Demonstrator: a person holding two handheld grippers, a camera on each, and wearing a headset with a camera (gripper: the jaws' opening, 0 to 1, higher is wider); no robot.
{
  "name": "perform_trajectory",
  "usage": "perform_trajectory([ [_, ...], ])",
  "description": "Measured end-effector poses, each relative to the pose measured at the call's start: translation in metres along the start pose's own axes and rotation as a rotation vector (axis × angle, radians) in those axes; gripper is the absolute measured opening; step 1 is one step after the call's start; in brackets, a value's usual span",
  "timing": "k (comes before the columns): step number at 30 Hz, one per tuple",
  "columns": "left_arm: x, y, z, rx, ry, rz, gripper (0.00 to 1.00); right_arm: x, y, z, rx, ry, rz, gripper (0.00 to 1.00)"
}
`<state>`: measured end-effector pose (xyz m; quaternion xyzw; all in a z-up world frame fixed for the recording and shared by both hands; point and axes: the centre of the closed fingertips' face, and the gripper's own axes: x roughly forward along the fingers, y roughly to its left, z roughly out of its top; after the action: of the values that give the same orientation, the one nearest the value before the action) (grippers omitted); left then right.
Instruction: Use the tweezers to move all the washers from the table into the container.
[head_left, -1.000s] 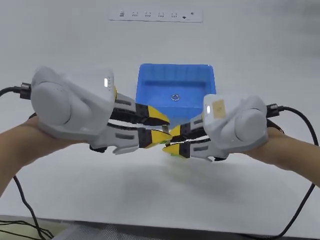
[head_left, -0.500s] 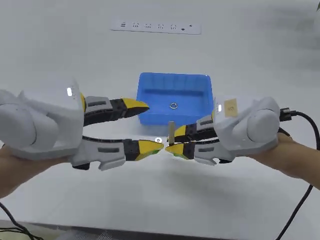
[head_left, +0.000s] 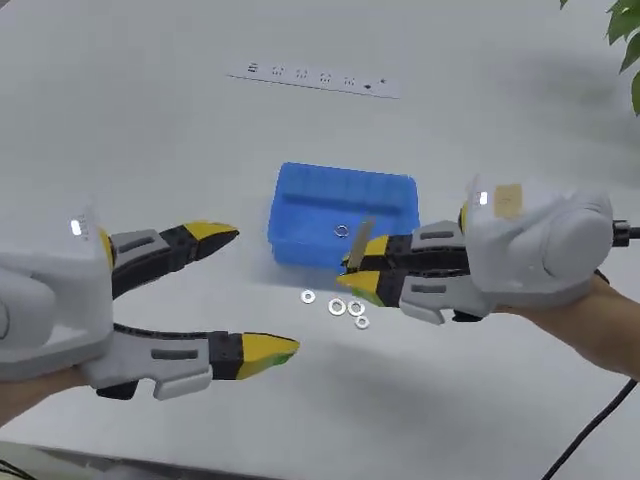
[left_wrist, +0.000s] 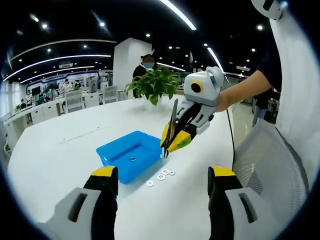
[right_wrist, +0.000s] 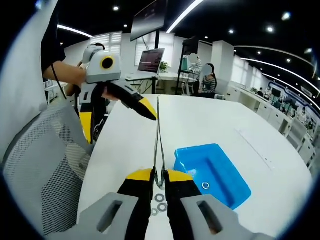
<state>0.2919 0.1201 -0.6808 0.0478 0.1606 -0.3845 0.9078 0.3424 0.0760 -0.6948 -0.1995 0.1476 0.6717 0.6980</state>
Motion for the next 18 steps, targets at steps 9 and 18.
perform_trajectory([
  [9, -0.004, 0.008, -0.004, -0.067, -0.026, 0.050, 1.00, -0.011, -0.037, 0.024, 0.012, -0.036, -0.071, 0.10],
  [18, -0.009, 0.015, -0.005, -0.097, -0.040, 0.068, 1.00, 0.013, -0.075, 0.024, -0.001, -0.027, -0.099, 0.10],
])
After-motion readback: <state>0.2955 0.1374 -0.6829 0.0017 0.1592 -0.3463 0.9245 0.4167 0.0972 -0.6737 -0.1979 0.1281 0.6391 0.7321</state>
